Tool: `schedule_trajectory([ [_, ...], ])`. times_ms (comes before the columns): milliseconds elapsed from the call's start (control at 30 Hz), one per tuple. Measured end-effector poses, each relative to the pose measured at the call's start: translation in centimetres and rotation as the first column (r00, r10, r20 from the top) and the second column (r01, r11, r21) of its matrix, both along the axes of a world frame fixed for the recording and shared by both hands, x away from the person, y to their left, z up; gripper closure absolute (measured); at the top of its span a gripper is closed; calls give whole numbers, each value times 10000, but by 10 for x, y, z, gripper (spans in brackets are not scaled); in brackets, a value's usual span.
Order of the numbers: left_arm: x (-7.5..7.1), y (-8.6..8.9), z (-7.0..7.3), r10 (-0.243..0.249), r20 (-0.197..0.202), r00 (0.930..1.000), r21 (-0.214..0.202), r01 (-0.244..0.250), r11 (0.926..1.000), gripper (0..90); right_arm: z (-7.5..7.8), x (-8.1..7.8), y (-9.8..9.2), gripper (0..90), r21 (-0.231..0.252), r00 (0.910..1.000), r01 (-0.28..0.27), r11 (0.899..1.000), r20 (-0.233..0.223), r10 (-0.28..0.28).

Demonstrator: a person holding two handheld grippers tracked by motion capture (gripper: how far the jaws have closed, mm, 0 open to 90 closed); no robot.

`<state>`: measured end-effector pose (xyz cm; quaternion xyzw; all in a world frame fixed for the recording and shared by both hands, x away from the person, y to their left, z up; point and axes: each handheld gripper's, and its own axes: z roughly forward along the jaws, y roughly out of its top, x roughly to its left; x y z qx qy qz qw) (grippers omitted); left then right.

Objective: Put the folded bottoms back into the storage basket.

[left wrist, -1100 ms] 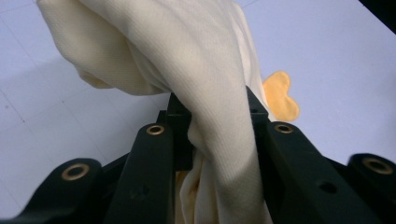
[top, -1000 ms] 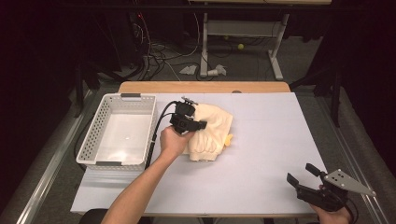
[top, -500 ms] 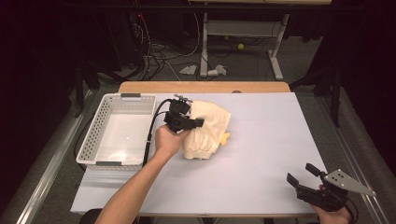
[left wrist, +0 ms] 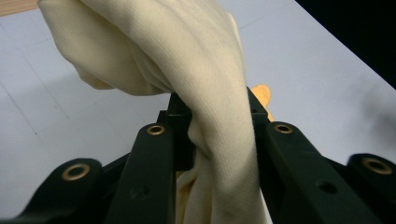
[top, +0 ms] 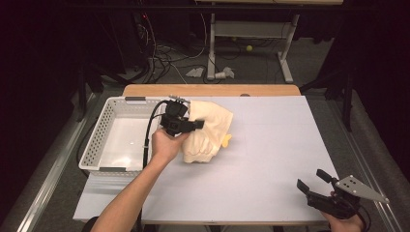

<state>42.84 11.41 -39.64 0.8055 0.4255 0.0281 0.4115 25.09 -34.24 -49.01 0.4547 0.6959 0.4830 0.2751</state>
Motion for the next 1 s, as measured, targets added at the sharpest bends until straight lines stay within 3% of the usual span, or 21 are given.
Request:
schedule_trajectory([
  [1000, -13, 32, 20, 195, 241, 9995, -467, -183, 9987, 707, 0, 0, 0, 186, -4, 10000, 18, 10000, -14, -18],
])
